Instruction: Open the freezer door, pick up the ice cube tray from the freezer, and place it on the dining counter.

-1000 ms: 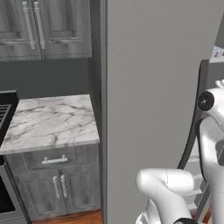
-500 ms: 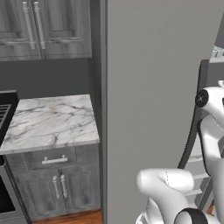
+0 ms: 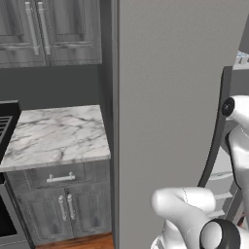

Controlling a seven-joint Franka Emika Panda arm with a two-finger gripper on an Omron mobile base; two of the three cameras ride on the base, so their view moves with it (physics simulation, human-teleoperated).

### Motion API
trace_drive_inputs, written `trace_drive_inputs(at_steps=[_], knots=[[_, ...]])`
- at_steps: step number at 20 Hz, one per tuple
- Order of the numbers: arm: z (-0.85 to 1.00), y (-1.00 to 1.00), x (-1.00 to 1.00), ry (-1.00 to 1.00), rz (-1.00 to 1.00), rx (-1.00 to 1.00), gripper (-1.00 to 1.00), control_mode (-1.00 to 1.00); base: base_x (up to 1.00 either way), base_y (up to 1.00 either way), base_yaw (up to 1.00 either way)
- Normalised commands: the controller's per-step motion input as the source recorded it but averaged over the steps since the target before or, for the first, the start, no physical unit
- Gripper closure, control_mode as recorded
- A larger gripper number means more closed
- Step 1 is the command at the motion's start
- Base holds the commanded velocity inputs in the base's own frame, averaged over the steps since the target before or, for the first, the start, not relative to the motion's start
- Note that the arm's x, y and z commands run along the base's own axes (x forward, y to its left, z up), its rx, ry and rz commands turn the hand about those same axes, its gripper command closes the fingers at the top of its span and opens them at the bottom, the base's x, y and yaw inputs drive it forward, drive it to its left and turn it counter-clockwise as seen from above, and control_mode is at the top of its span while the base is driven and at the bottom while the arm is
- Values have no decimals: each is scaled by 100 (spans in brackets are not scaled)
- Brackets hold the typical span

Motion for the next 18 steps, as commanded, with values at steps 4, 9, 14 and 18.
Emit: trace_drive_inputs(at_steps=[4,9,14,18], knots=[[0,-28,0,0,-11,0,-100,-100,0,0,0],[0,-25,-8,0,-17,0,-100,-100,0,0,0],[0,-27,-12,0,-17,0,-100,-100,0,0,0],[0,-37,-1,-1,-11,0,-100,-100,0,0,0]])
